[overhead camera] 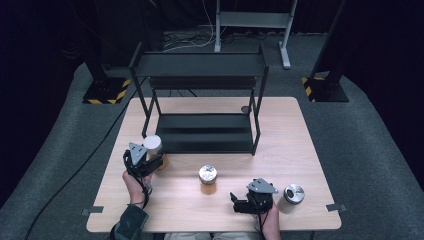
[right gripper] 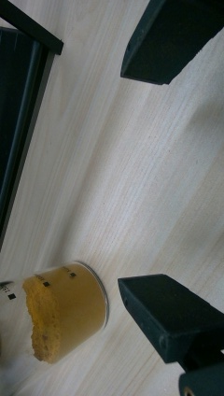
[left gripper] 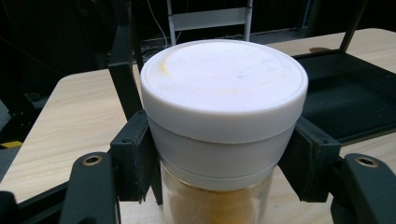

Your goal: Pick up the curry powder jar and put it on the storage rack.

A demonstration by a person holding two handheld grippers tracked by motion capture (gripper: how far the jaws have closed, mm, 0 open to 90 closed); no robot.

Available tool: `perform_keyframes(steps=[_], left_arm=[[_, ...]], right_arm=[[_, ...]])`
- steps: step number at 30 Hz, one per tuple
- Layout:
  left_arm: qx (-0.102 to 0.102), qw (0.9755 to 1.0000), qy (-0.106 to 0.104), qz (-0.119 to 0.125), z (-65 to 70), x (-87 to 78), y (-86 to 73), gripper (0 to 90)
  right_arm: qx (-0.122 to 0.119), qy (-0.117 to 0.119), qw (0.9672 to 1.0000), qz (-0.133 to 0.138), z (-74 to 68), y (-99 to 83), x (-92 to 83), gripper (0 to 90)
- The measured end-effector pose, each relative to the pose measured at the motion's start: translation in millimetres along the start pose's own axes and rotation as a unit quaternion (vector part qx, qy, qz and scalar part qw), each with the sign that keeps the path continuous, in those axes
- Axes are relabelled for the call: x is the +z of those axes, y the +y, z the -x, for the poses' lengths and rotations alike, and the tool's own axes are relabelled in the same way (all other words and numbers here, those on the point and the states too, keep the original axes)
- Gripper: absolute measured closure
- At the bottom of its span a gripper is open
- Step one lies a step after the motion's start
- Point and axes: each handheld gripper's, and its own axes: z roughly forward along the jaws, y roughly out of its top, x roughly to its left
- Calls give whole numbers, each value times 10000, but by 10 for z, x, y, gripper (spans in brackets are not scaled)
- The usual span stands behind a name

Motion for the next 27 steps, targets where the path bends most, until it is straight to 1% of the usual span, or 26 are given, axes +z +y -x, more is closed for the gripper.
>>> perform_keyframes(steps=[4,5,7,14,23,27], left_arm=[[61,10000,-15,7,-12,-29,24,345],[33,10000,-20,26,-11,-32,20,345],[70,10000,-29,18,-21,-48,33,345],[44,9999,-81,52,-55,-79,65,345],[112,9997,-148,126,-57,-108,128,345],[96,9997,-178,162,-44,-110,145,345]], right_arm=[[-4,2,10000,4,1,-1,-1,9],[-6,4,10000,0,1,0,0,10],[-18,16,10000,-11,4,4,2,10],[-32,26,10000,-13,5,5,3,10],[-39,25,10000,-22,3,8,4,10],[-30,24,10000,-20,4,7,4,10]])
